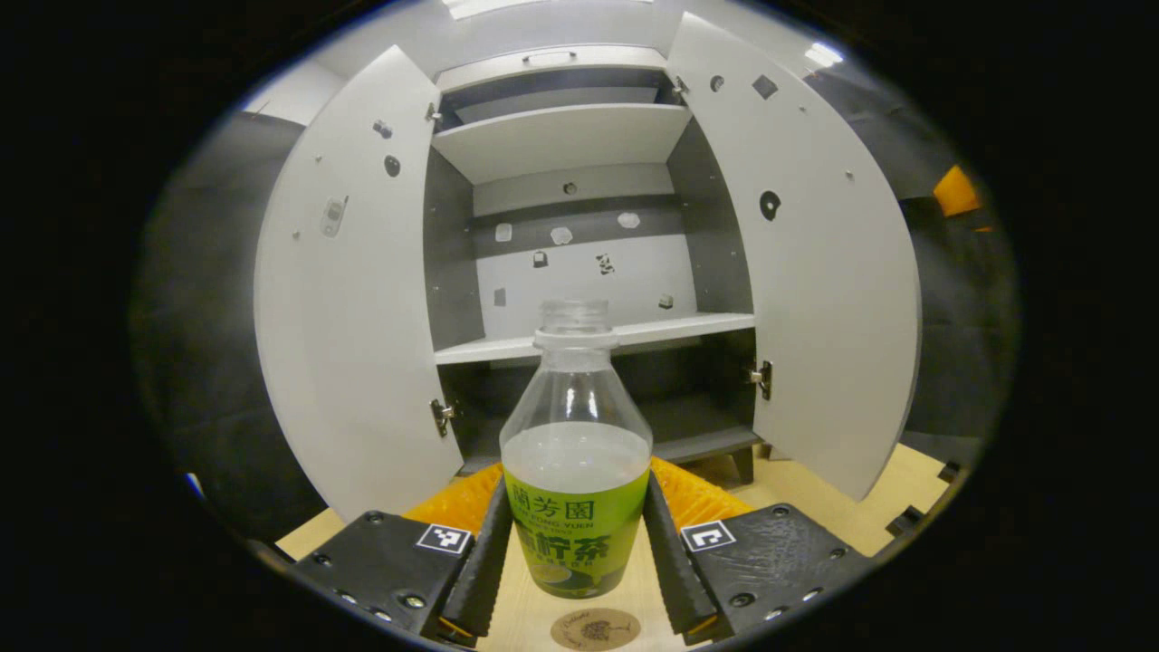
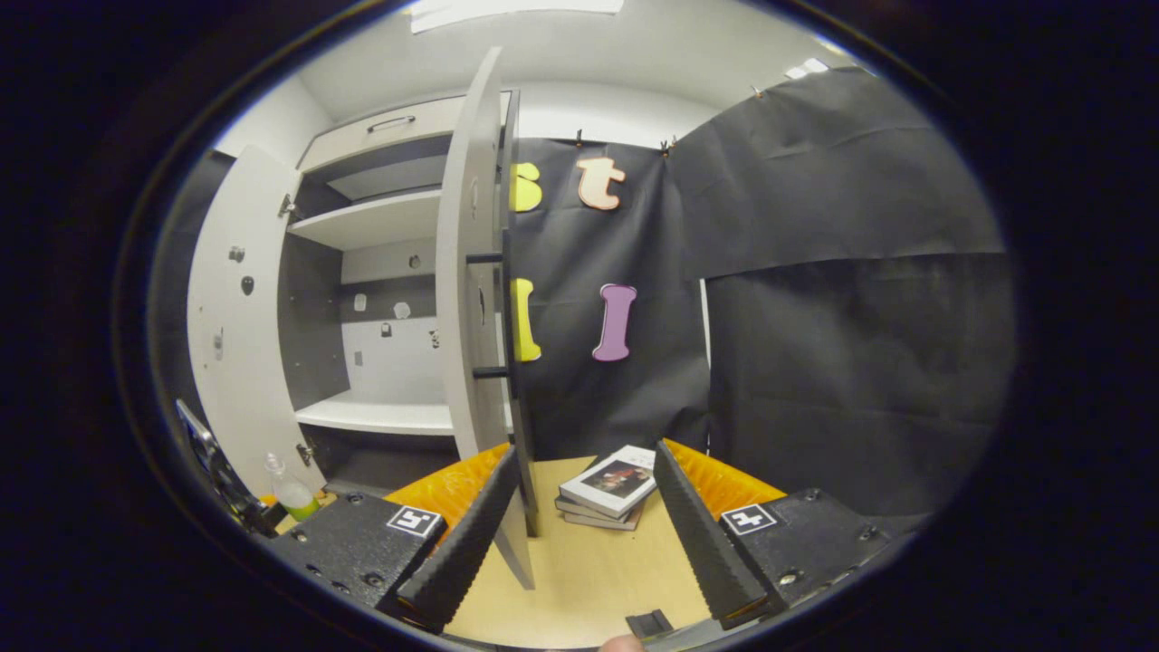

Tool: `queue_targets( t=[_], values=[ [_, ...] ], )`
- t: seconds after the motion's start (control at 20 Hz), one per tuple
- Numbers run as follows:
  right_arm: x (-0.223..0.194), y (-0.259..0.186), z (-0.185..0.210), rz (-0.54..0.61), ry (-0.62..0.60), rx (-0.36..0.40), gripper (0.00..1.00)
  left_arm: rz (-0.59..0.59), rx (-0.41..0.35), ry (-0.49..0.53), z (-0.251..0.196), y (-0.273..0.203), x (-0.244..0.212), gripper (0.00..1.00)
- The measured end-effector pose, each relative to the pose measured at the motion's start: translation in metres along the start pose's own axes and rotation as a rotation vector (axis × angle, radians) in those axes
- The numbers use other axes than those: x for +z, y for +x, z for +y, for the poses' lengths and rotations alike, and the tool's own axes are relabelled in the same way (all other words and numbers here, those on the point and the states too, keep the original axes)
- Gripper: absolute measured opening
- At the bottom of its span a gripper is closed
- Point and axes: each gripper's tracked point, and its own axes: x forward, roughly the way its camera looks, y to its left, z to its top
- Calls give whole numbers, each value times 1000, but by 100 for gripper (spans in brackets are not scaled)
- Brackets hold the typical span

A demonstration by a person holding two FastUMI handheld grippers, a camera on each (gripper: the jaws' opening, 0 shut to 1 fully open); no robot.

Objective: Grasp the bottle in the cabinet with the left hand and place it on the coaster, then close the right door with the right hand and the left door with the left hand.

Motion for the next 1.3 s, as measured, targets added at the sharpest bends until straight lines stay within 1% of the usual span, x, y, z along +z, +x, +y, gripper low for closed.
queue_targets(
  t=[0.25, 0.3, 0.35, 0.5, 0.65, 0.7, 0.8, 0.85, 0.9, 0.95, 1.0, 1.05, 1.1, 1.15, 1.3],
  values=[
    [-3, -10, -4, 19, -2, -52, 98, 33, -62, 31, -22, -3, -39, 69],
    [-4, -12, -4, 25, -5, -61, 98, 49, -72, 32, -24, -4, -48, 73],
    [-4, -15, -3, 33, -10, -69, 98, 57, -80, 28, -25, -5, -56, 70],
    [-5, -22, 0, 46, -24, -87, 98, 75, -93, 16, -20, -6, -75, 69],
    [-10, -25, 6, 67, -29, -105, 98, 105, -104, -18, -15, -7, -95, 69],
    [-12, -25, 8, 75, -27, -110, 98, 114, -109, -31, -15, -7, -101, 73],
    [-12, -25, 13, 81, -20, -118, 97, 127, -118, -55, -14, -7, -111, 73],
    [-12, -25, 15, 83, -19, -119, 98, 132, -120, -64, -14, -5, -114, 70],
    [-12, -24, 16, 84, -22, -123, 97, 135, -120, -71, -14, -3, -117, 72],
    [-12, -24, 18, 84, -26, -125, 97, 154, -129, -67, -16, -1, -123, 72],
    [-13, -24, 20, 87, -32, -125, 97, 171, -135, -67, -18, -1, -128, 69],
    [-14, -24, 22, 93, -38, -126, 98, 177, -140, -69, -18, 2, -131, 70],
    [-16, -25, 23, 95, -41, -127, 98, 178, -140, -69, -17, 3, -133, 66],
    [-16, -24, 24, 95, -43, -127, 98, 180, -140, -72, -17, 3, -135, 70],
    [-18, -22, 29, 100, -42, -122, 97, 203, -145, -86, -16, 2, -145, 70]
  ],
)
